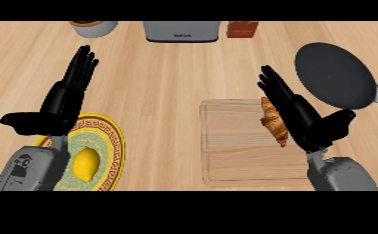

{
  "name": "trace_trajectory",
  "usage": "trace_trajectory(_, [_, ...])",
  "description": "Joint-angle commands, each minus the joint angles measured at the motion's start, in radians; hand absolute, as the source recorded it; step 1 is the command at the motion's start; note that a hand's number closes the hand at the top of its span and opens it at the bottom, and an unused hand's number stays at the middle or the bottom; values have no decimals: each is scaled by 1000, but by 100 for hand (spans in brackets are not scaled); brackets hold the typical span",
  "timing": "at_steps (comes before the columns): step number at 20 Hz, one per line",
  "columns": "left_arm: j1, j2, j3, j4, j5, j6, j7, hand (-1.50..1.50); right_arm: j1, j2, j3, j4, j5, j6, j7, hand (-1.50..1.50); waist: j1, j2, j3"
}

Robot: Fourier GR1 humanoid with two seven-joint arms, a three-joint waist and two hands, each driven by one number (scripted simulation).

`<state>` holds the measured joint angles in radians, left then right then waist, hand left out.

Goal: Pick the croissant from the cutting board and place it in the pan

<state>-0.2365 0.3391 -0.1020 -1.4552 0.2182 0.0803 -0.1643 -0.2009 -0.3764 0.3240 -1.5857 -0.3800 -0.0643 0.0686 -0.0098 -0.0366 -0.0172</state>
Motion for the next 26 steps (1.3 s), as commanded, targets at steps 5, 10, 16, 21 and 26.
trace_trajectory(5, [-5,17,45,43,-26,61,51,0,-59,-162,10,152,-100,518,-211,150,68,62,25])
trace_trajectory(10, [-2,3,50,42,-13,98,150,0,-37,-265,-129,312,141,464,-608,-150,24,50,27])
trace_trajectory(16, [-13,-13,35,36,-42,132,180,0,-53,-442,-274,511,243,496,-951,-150,23,45,23])
trace_trajectory(21, [3,-16,30,48,-33,94,168,0,-174,-619,-217,567,387,567,-967,-150,41,45,19])
trace_trajectory(26, [-52,-42,23,62,-63,133,213,0,-275,-668,-141,592,502,585,-952,-150,32,44,18])
